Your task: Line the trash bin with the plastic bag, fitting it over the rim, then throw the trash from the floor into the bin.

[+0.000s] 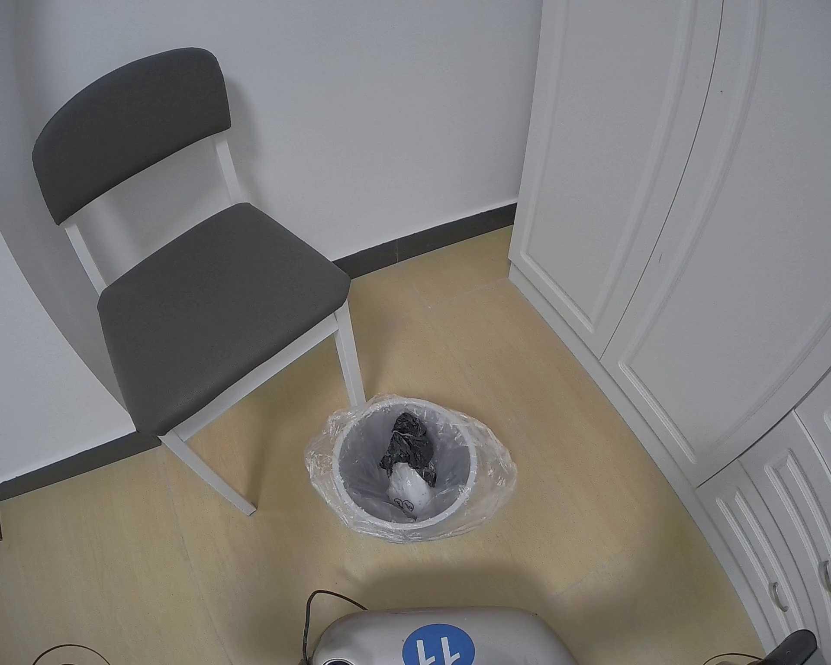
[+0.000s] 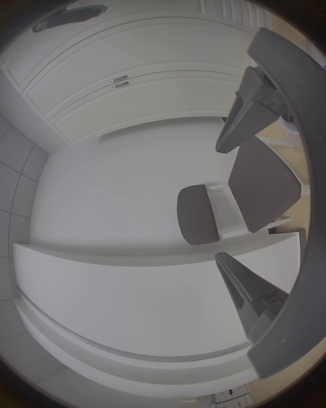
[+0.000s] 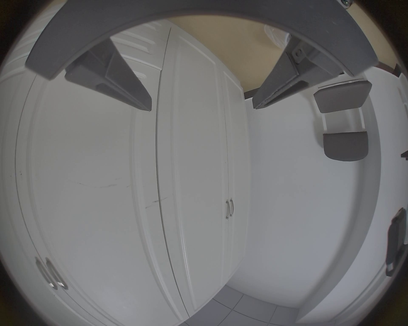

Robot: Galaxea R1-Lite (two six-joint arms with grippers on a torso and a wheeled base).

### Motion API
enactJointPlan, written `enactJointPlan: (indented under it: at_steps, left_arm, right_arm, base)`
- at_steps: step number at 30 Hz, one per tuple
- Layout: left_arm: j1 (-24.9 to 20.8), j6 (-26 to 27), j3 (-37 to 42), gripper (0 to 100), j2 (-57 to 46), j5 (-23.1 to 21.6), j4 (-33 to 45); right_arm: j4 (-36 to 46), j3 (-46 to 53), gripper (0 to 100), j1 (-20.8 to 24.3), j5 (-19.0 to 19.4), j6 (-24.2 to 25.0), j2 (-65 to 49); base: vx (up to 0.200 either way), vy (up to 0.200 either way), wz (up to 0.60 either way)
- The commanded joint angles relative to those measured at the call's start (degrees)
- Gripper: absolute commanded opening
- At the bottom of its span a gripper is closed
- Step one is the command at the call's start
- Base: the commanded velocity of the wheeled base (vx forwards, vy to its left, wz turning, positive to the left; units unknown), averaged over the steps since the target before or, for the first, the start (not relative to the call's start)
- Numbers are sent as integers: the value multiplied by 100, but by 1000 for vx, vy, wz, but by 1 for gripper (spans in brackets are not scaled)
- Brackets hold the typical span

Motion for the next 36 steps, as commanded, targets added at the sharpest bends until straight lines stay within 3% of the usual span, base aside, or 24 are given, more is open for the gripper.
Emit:
enactJointPlan:
  at_steps: [1, 9, 26, 33, 36]
  left_arm:
    - [217, 1, 100, 100, -873, -10, 446]
    - [621, -52, 311, 100, -1954, -45, 1474]
    - [885, -166, 1488, 100, -3008, -177, 1888]
    - [902, -474, 1488, 100, -3061, -519, 2793]
    - [902, -667, 1488, 100, -3061, -757, 3891]
  right_arm:
    - [597, 10, 100, -586, 489, 40, -1216]
    - [641, 353, 100, -595, 585, 58, -1242]
    - [685, 625, 100, -595, 603, 66, -1242]
    - [729, 625, 100, -595, 831, 251, -1242]
    - [896, 625, 100, -595, 840, 365, -1242]
  base:
    - [0, 0, 0]
    - [0, 0, 0]
    - [0, 0, 0]
    - [0, 0, 0]
    - [0, 0, 0]
